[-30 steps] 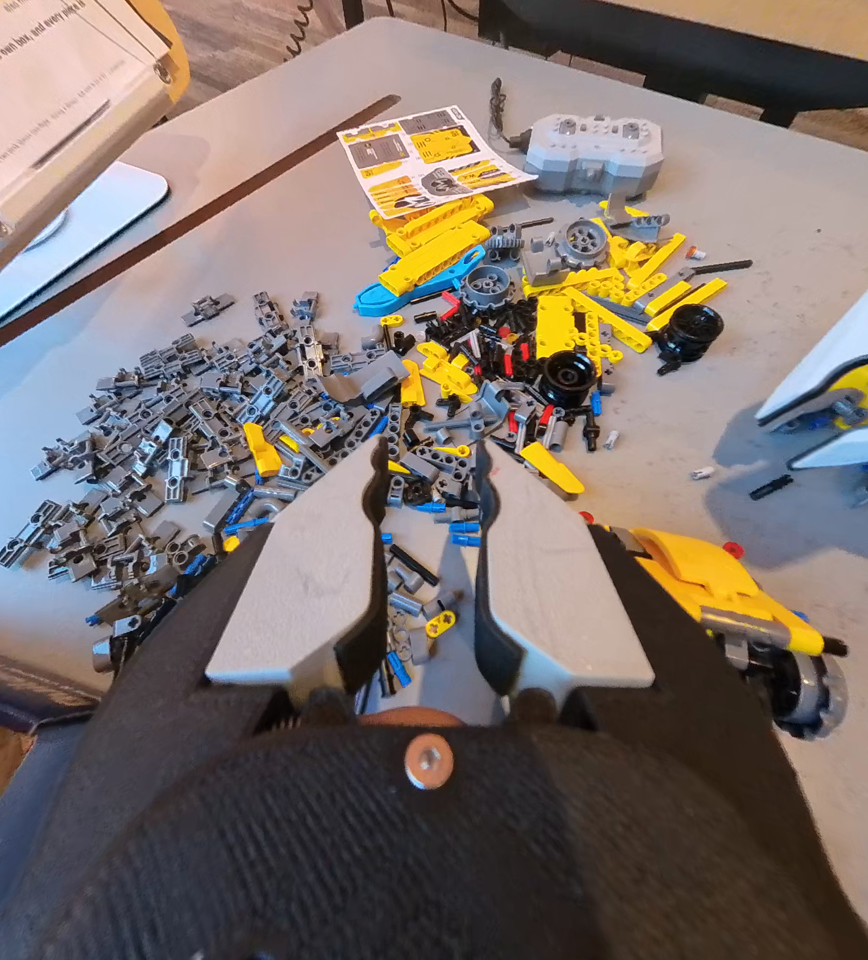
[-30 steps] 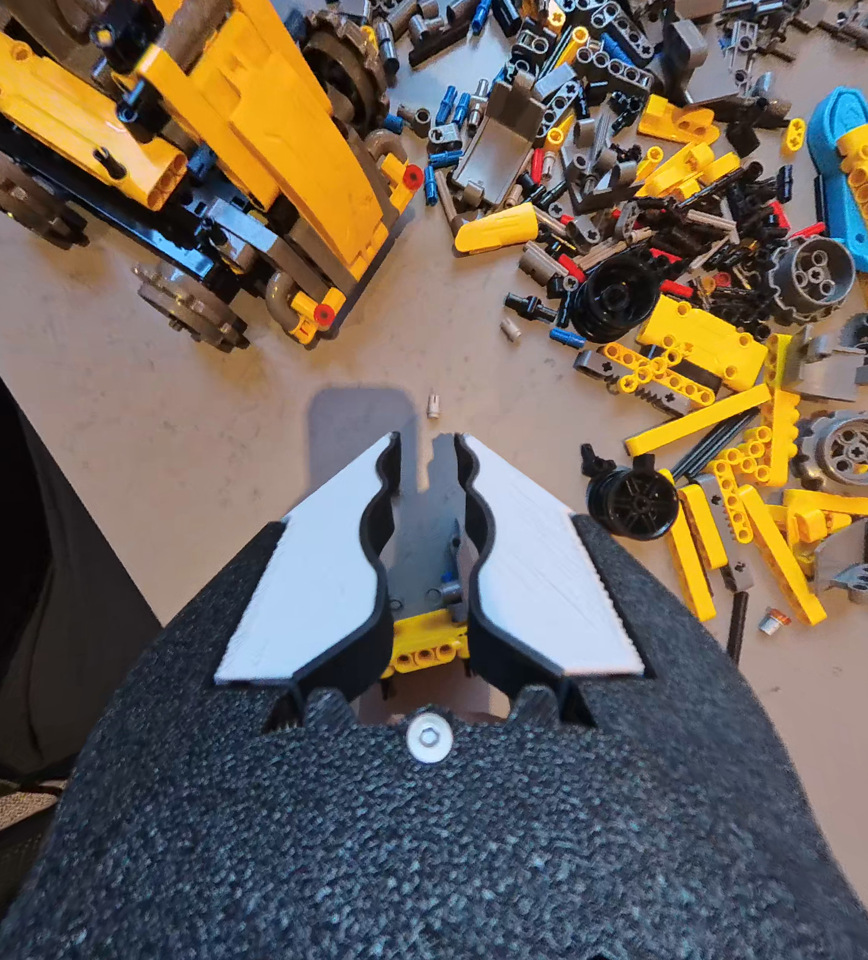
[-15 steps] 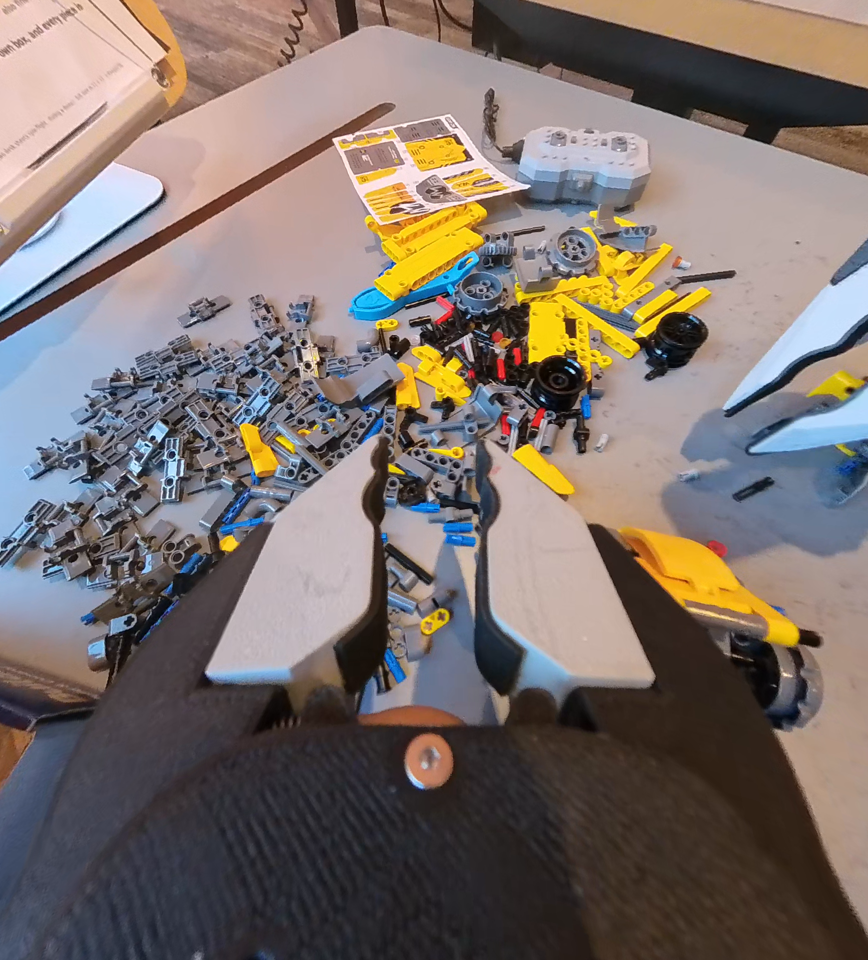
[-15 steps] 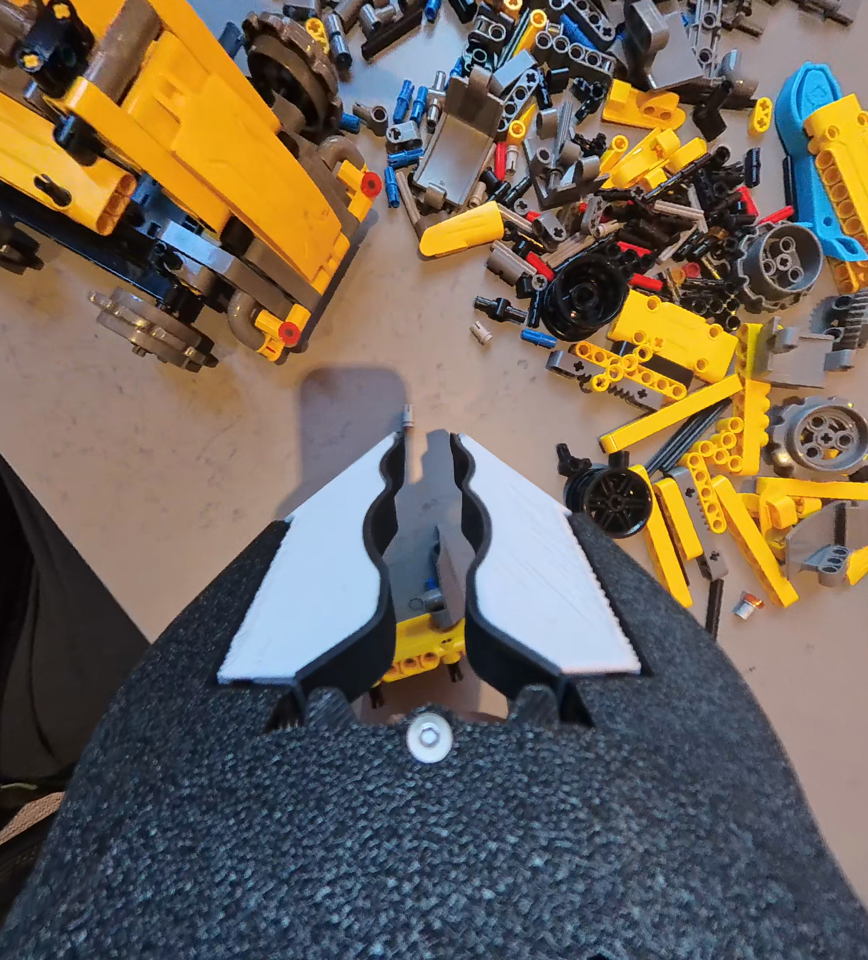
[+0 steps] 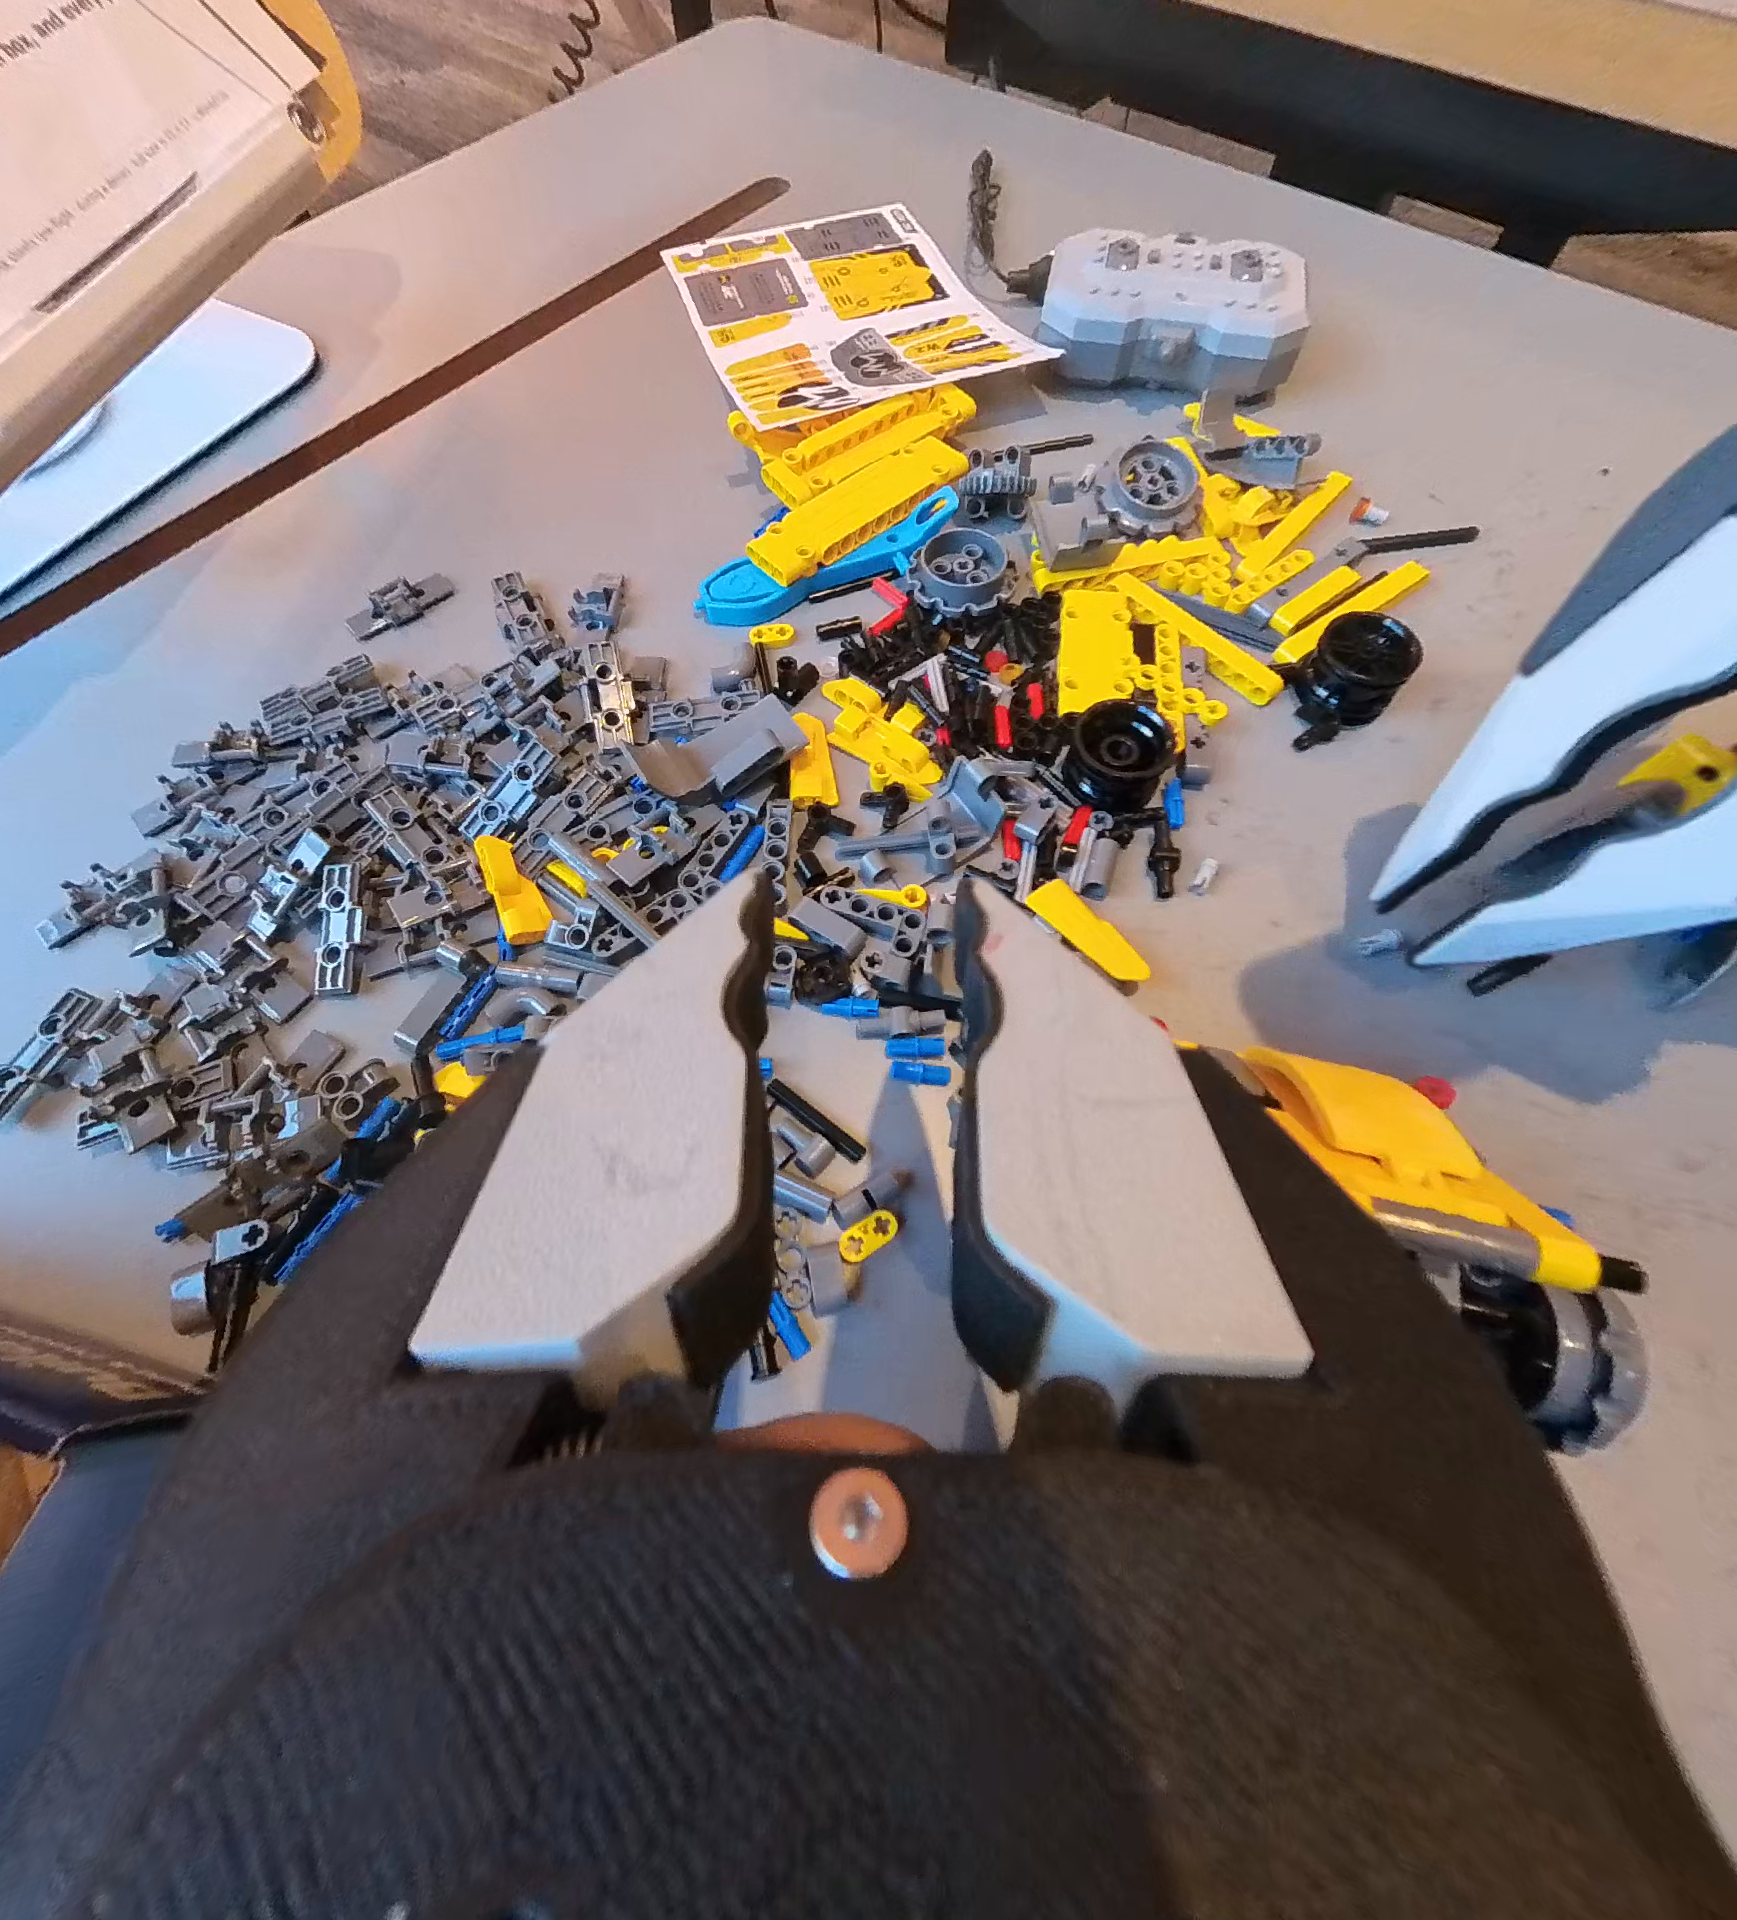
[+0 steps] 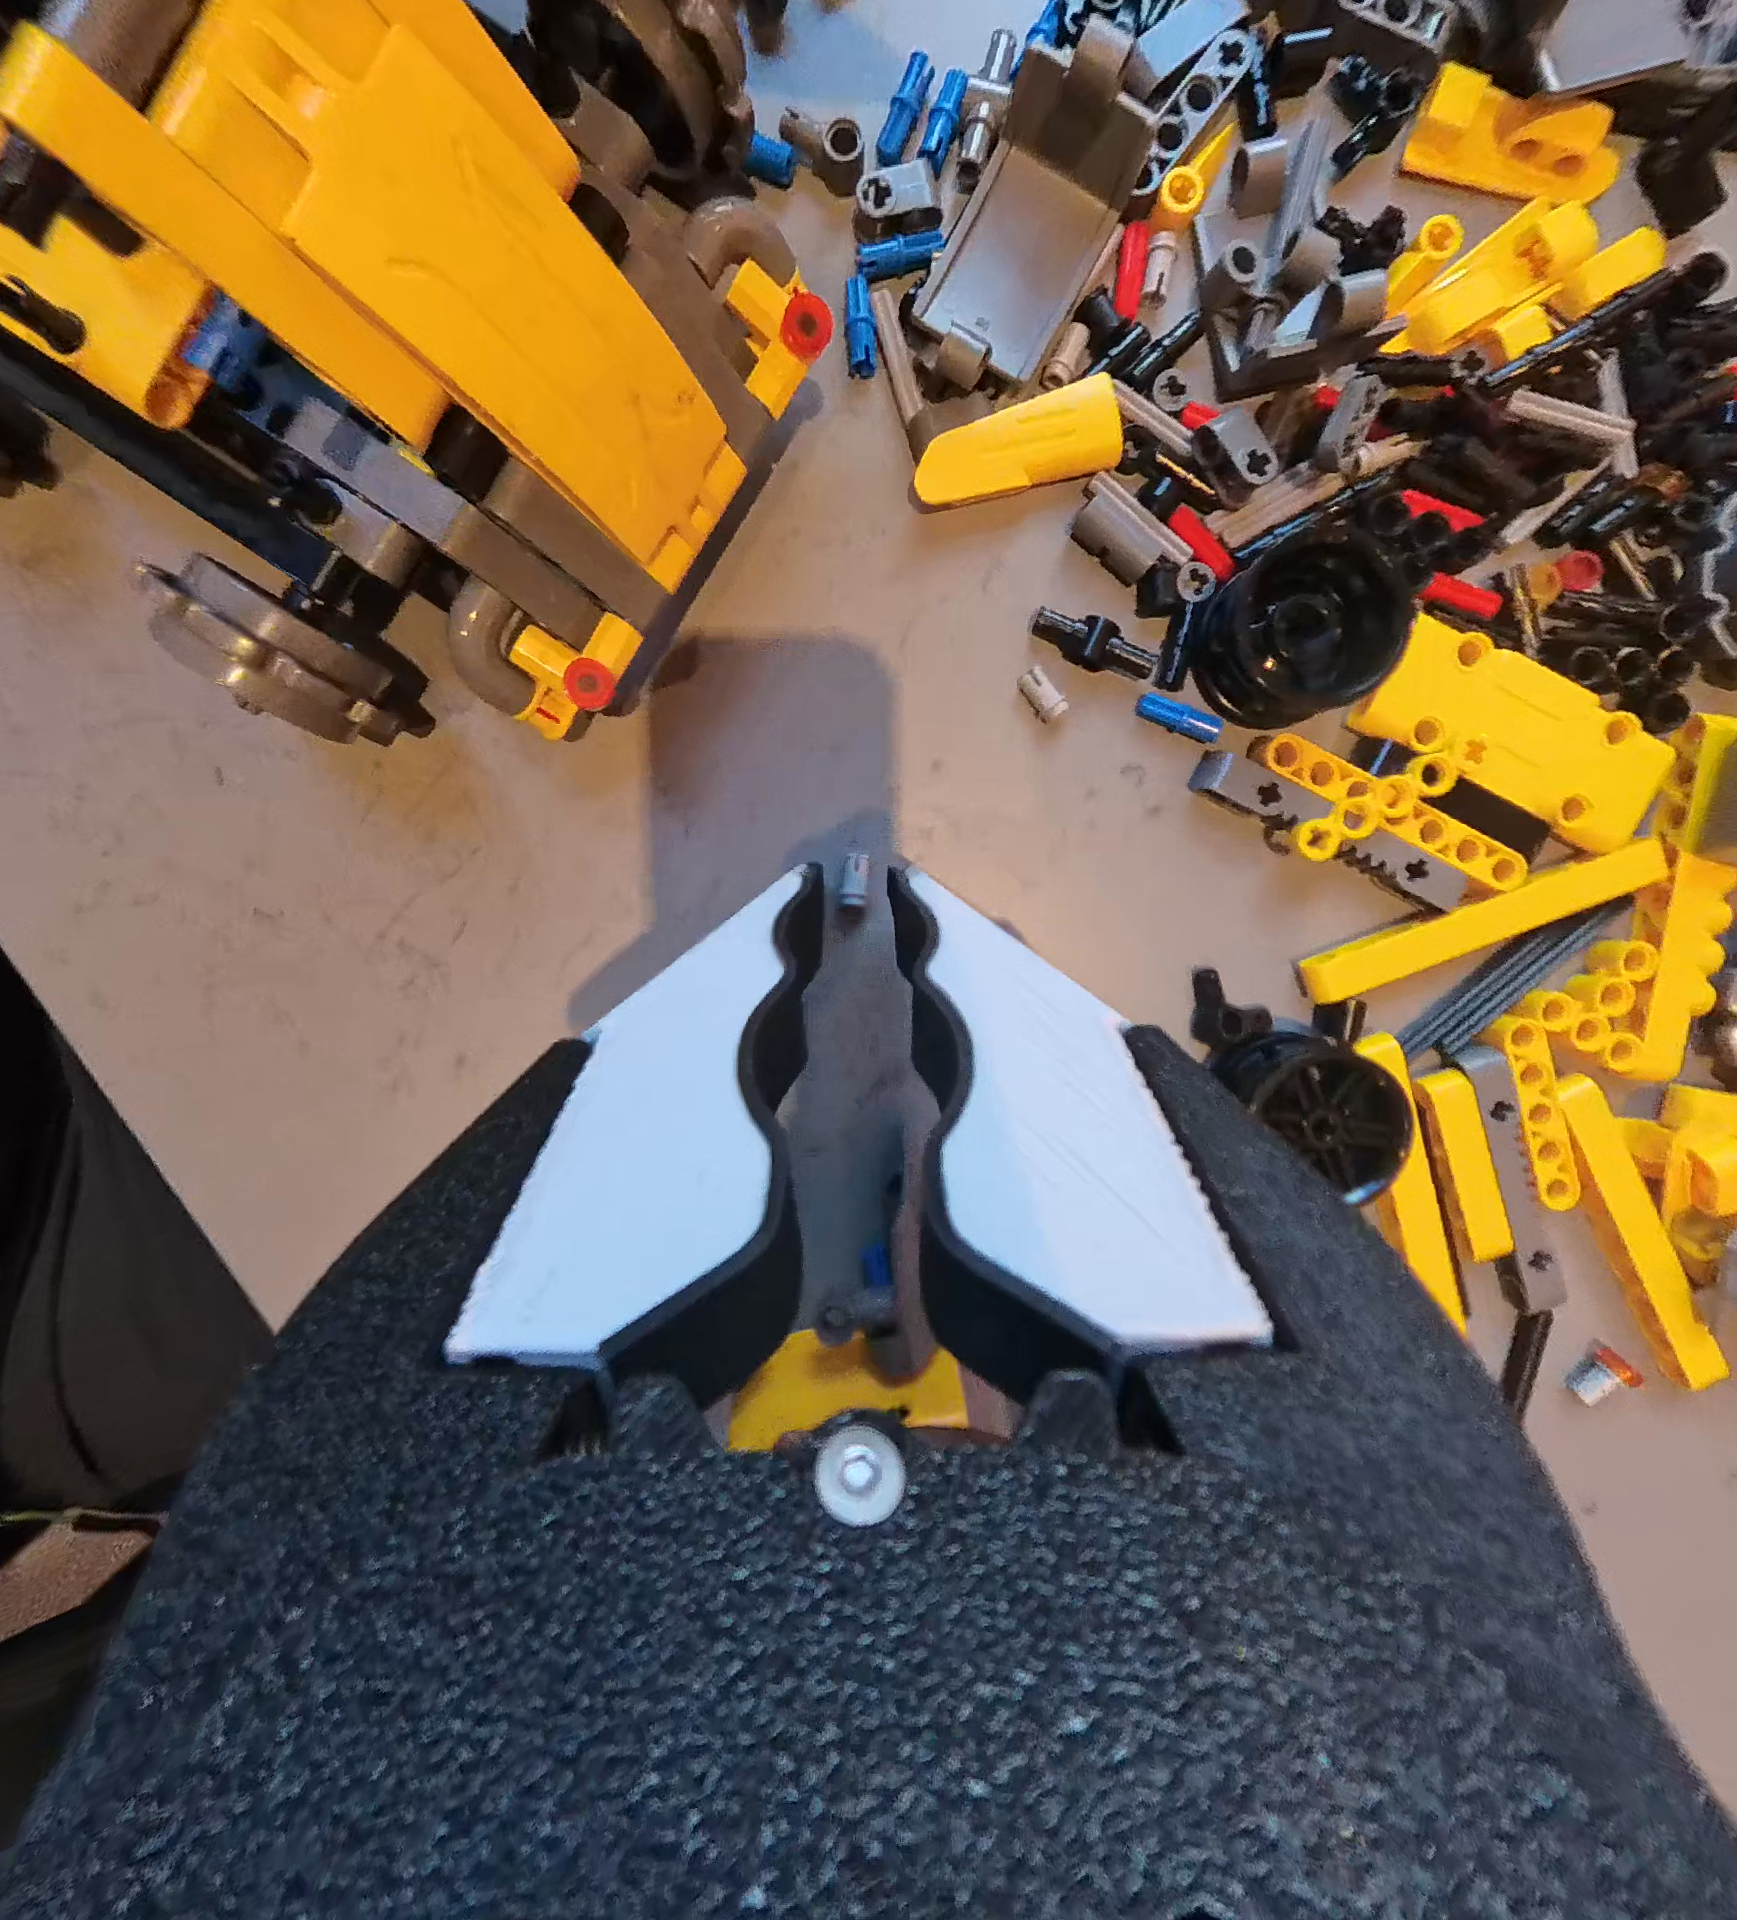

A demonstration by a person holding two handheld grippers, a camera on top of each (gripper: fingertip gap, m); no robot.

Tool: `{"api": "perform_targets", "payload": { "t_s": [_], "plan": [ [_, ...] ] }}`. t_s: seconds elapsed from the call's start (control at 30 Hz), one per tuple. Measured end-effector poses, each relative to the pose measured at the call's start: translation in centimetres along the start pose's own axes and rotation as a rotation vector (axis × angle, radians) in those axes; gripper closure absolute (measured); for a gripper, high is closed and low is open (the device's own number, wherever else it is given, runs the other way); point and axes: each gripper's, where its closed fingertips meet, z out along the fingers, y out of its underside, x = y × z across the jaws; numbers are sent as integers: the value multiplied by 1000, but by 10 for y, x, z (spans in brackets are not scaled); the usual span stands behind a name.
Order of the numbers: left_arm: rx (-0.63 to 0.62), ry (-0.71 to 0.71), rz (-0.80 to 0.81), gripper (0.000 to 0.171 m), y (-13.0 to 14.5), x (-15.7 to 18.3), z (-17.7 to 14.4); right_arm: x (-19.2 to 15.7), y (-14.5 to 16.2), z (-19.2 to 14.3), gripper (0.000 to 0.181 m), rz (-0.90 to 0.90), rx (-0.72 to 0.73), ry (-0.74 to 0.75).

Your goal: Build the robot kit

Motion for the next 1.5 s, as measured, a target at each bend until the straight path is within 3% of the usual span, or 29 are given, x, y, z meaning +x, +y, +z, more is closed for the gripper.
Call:
{"api": "perform_targets", "payload": {
  "t_s": [0.07, 0.23, 0.37, 0.53, 0.77, 0.9, 1.1, 1.33, 1.5],
  "plan": [
    [1, 0, 1, 139, 0, 0, -1, 1, 1, 5, 177, -13, -20, -13],
    [-2, -3, -2, 139, 0, -2, -1, 23, -7, 8, 177, -10, -24, 6],
    [1, -32, -18, 138, 0, -14, -5, 44, -24, 9, 170, 41, 41, 17],
    [5, -51, -94, 139, 2, -33, -10, 51, -24, 7, 165, 48, 74, 33],
    [46, -91, -106, 143, -5, -47, -24, 61, -37, -15, 164, 73, 180, 89],
    [-21, -35, -95, 137, 5, -45, -26, 62, -49, -20, 167, 63, 212, 76],
    [-100, -25, 23, 138, 23, -37, -15, 58, -75, 11, 169, -6, 134, 30],
    [-49, -87, 57, 144, 20, -32, -7, 53, -83, 19, 168, -52, 84, 30],
    [6, -110, 17, 145, 10, -42, -19, 43, -92, 11, 167, 28, 170, 16]
  ]
}}
